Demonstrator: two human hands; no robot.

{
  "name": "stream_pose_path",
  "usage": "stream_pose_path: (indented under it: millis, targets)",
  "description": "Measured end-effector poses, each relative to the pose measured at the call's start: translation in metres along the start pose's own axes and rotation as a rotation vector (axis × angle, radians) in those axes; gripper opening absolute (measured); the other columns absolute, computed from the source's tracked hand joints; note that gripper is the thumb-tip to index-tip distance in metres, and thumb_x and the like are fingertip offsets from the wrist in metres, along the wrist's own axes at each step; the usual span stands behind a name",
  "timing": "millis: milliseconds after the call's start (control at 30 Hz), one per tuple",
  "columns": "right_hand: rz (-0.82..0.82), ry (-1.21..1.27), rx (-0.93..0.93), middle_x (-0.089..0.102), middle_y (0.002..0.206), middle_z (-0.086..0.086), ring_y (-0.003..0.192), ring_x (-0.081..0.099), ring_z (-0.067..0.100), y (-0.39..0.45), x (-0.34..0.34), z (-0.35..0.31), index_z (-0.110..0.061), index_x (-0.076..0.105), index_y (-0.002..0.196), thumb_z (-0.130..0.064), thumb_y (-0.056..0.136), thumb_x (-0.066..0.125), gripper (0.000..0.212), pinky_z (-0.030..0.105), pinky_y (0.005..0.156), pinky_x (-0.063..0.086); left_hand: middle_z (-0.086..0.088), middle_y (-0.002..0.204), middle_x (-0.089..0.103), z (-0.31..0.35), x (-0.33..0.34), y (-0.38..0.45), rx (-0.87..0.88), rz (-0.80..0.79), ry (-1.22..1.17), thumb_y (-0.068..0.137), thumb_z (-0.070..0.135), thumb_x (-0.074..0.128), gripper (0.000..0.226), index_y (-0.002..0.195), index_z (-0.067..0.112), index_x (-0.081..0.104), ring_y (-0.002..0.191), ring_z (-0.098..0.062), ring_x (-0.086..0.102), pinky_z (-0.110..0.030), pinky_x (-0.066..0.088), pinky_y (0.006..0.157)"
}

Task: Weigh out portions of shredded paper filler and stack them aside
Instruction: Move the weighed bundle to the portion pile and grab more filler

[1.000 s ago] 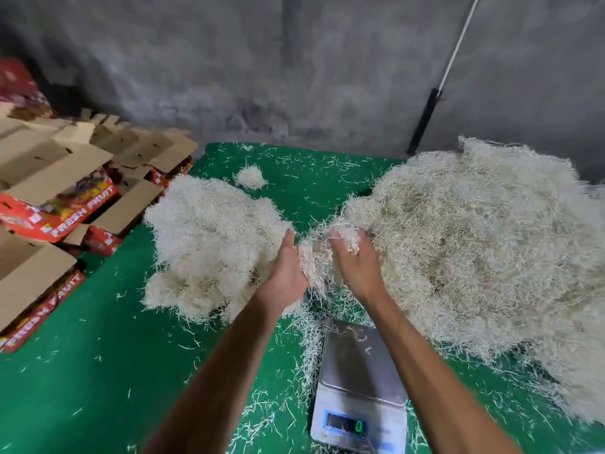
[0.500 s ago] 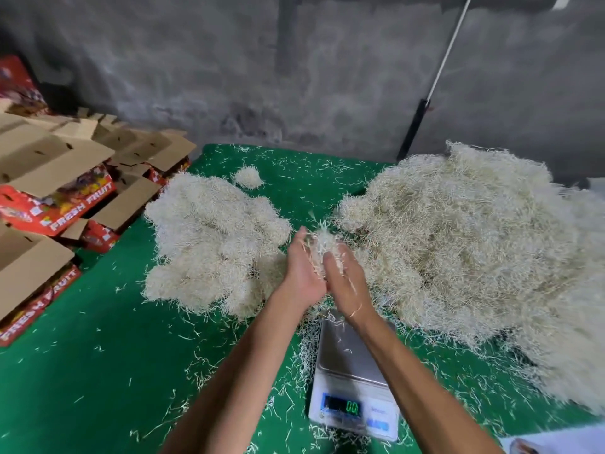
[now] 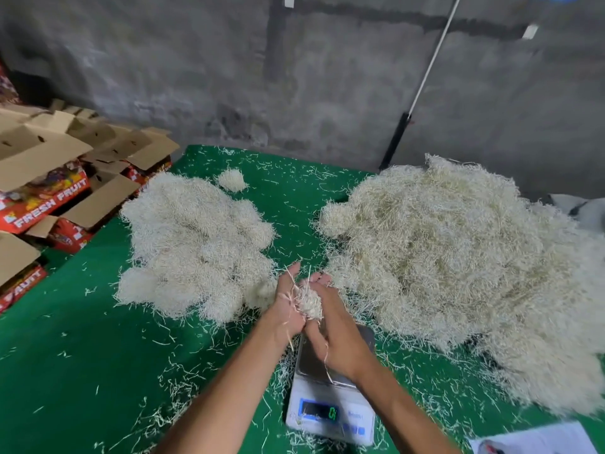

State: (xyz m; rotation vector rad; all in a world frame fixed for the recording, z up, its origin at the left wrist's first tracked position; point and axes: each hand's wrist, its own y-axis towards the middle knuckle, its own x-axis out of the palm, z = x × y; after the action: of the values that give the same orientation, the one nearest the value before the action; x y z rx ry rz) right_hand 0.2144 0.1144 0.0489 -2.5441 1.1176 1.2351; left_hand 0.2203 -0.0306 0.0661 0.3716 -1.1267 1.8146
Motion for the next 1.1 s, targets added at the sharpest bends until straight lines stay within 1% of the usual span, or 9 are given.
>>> stream_pose_path:
  millis: [100, 167, 300, 367, 467, 567, 700, 900, 1100]
  targets:
    - [-0.013, 0.054, -0.019, 0.044, 0.149, -0.010, 0.137, 0.042, 0.006, -0.009, 0.005, -0.009, -0.046, 0.024, 0.156, -0.040, 0.100, 0.055, 0.064, 0.035, 0.115, 0.038, -0.012, 0.127, 0.066, -0.020, -0.053, -0.001, 0.038, 0.070, 0.363, 0.108, 0.033, 0.042, 0.040, 0.139, 0.013, 0.058, 0.123, -0.030, 0.059, -0.038, 0.052, 0.089]
    - [0.060, 0.224, 0.047, 0.054, 0.143, -0.018, 0.131, 0.052, 0.005, -0.006, 0.011, -0.012, -0.051, 0.037, 0.149, -0.040, 0.095, 0.065, 0.062, 0.031, 0.111, 0.043, -0.004, 0.098, 0.064, -0.026, -0.070, 0.002, 0.078, 0.193, 0.964, 0.108, 0.028, 0.046, 0.028, 0.118, 0.007, 0.061, 0.092, -0.013, 0.063, -0.033, 0.054, 0.076]
    - [0.282, 0.434, 0.196, 0.062, 0.131, -0.021, 0.104, 0.069, 0.008, 0.011, 0.005, -0.003, -0.062, 0.043, 0.140, -0.025, 0.093, 0.069, 0.065, 0.035, 0.089, 0.061, -0.019, 0.123, 0.063, -0.024, -0.045, 0.015, -0.103, -0.030, 0.796, 0.109, 0.030, 0.041, 0.043, 0.143, 0.004, 0.043, 0.089, -0.018, 0.065, -0.036, 0.054, 0.099]
    - [0.361, 0.428, 0.288, 0.052, 0.150, -0.014, 0.127, 0.061, 0.015, 0.019, -0.007, 0.009, -0.047, 0.038, 0.152, -0.024, 0.096, 0.067, 0.068, 0.053, 0.102, 0.055, -0.015, 0.091, 0.070, -0.028, -0.041, 0.012, -0.055, -0.073, 0.812, 0.105, 0.055, 0.032, 0.060, 0.121, 0.005, 0.060, 0.083, -0.024, 0.070, -0.043, 0.057, 0.090]
    - [0.441, 0.335, 0.373, 0.031, 0.163, -0.011, 0.150, 0.035, 0.014, 0.024, -0.024, 0.035, -0.026, 0.033, 0.159, -0.025, 0.098, 0.067, 0.070, 0.055, 0.120, 0.037, 0.006, 0.051, 0.048, -0.026, -0.069, 0.021, 0.085, 0.074, 1.074, 0.092, 0.066, 0.054, 0.057, 0.081, 0.011, 0.062, 0.044, -0.013, 0.048, -0.034, 0.054, 0.070]
    - [0.502, 0.335, 0.430, 0.030, 0.156, -0.020, 0.147, 0.028, 0.005, 0.017, -0.034, 0.051, -0.024, 0.032, 0.159, -0.022, 0.098, 0.069, 0.071, 0.050, 0.124, 0.030, 0.002, 0.065, 0.054, -0.009, -0.089, 0.029, 0.138, 0.210, 0.811, 0.091, 0.047, 0.069, 0.035, 0.090, 0.012, 0.066, 0.060, -0.015, 0.054, -0.038, 0.058, 0.079]
    - [0.583, 0.292, 0.519, 0.035, 0.162, 0.001, 0.145, 0.032, 0.016, 0.004, -0.033, 0.062, -0.024, 0.029, 0.156, -0.044, 0.095, 0.070, 0.076, 0.044, 0.120, 0.030, -0.004, 0.127, 0.064, 0.004, -0.092, 0.029, 0.182, 0.094, 0.534, 0.094, 0.035, 0.067, 0.028, 0.115, 0.018, 0.069, 0.117, -0.018, 0.060, -0.040, 0.051, 0.101]
    - [0.556, 0.400, 0.601, 0.056, 0.136, 0.010, 0.112, 0.061, 0.015, -0.004, -0.021, 0.050, -0.034, 0.032, 0.139, -0.075, 0.086, 0.064, 0.074, 0.040, 0.105, 0.048, -0.026, 0.143, 0.051, -0.027, -0.040, 0.015, -0.072, -0.132, 0.202, 0.105, 0.026, 0.046, 0.037, 0.133, 0.001, 0.046, 0.132, -0.030, 0.055, -0.043, 0.047, 0.109]
    - [0.447, 0.200, 0.421, 0.065, 0.084, -0.039, 0.063, 0.060, -0.014, -0.024, -0.007, 0.062, -0.026, 0.027, 0.154, -0.059, 0.096, 0.064, 0.076, 0.000, 0.068, 0.045, -0.017, 0.137, 0.060, -0.077, 0.001, 0.012, -0.223, -0.127, 0.303, 0.107, 0.054, 0.025, 0.060, 0.151, 0.014, 0.035, 0.124, -0.030, 0.060, -0.043, 0.051, 0.102]
